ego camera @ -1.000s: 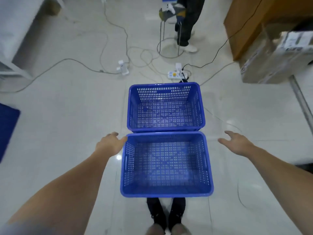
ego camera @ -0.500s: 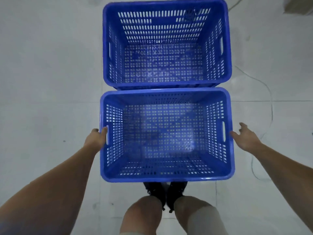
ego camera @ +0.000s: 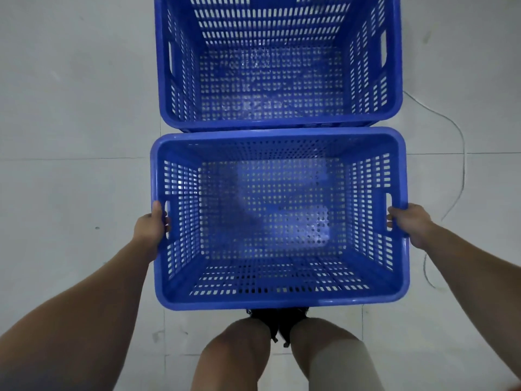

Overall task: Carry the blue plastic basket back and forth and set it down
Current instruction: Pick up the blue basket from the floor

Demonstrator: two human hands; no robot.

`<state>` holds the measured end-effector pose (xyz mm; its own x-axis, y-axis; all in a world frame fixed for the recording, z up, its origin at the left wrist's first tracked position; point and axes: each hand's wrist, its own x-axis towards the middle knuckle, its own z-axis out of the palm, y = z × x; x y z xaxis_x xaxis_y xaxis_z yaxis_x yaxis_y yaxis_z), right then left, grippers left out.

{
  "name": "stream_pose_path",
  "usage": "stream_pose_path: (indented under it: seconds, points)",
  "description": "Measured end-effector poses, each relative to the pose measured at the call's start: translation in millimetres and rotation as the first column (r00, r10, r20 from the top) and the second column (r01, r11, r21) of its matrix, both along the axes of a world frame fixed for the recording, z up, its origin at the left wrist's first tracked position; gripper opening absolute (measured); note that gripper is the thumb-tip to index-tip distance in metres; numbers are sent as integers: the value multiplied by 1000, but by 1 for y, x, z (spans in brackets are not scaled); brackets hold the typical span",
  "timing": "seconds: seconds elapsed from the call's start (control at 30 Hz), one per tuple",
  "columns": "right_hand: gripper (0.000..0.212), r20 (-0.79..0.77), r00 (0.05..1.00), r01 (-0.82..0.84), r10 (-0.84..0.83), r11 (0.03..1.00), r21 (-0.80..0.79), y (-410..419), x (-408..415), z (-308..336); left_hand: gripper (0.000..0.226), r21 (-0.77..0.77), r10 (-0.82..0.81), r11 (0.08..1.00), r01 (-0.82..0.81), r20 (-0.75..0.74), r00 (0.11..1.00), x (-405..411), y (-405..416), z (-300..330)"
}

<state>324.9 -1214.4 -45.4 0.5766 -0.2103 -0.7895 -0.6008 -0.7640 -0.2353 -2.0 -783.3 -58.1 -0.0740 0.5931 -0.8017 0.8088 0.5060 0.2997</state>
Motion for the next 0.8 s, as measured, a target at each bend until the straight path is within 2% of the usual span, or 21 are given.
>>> stream_pose_path:
  seconds: [0.13,0.3,0.37,0.5,0.63,0.73,0.8]
  points:
    - [21,2,1000,-24,24,1000,-7,0,-4,58,66,88,-49,995,53,-39,998,0,-3,66]
    - [23,31,998,-61,60,998,30,8,1,170,68,149,-56,987,62,-40,998,7,7,183]
    - [32,52,997,-59,56,996,63,14,10,222,64,166,-48,985,47,3,999,13,17,236]
    - [65,128,987,-107,95,990,87,20,36,325,59,192,-76,980,55,106,991,28,38,345]
    - [57,253,957,-178,144,977,116,25,68,427,68,301,-246,930,211,81,966,53,53,457]
    - [54,336,923,-239,190,965,109,34,89,508,73,403,-381,848,343,15,924,73,63,534]
    - [57,378,898,-281,224,954,102,39,104,562,65,450,-456,779,436,-72,887,87,68,587]
